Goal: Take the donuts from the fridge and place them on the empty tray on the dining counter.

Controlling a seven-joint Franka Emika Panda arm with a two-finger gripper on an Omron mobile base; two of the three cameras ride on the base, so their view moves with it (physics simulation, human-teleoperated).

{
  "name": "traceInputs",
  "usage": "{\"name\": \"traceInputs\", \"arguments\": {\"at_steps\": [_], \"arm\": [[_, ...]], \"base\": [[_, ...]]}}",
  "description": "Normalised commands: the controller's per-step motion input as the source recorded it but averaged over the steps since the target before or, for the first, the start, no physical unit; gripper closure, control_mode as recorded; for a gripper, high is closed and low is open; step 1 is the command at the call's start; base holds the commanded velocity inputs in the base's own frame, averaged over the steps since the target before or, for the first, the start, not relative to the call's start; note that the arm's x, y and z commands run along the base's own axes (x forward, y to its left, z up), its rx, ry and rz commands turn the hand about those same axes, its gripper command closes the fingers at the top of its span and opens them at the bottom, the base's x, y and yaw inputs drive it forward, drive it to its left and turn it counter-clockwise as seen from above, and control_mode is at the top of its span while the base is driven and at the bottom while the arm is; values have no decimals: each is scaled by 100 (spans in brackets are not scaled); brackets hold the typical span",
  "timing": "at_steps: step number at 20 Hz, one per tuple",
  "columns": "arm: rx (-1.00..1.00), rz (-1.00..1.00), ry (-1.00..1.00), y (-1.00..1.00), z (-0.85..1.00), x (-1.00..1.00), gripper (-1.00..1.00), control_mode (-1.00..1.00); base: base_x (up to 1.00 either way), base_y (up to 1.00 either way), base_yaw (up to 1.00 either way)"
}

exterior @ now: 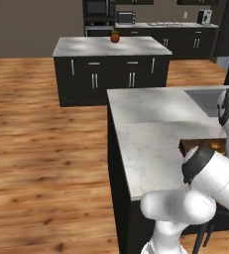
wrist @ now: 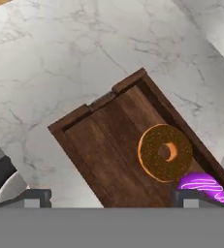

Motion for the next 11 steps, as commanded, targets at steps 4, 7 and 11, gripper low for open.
{"name": "traceInputs", "arguments": {"at_steps": [4,7,11], "arm": [[-38,1,-34,100,81,-100,-100,-100],[-35,0,-41,88,77,-100,-100,-100],[-28,0,-61,42,70,-94,-100,-100]], "base": [[0,0,0],[0,0,0],[0,0,0]]}}
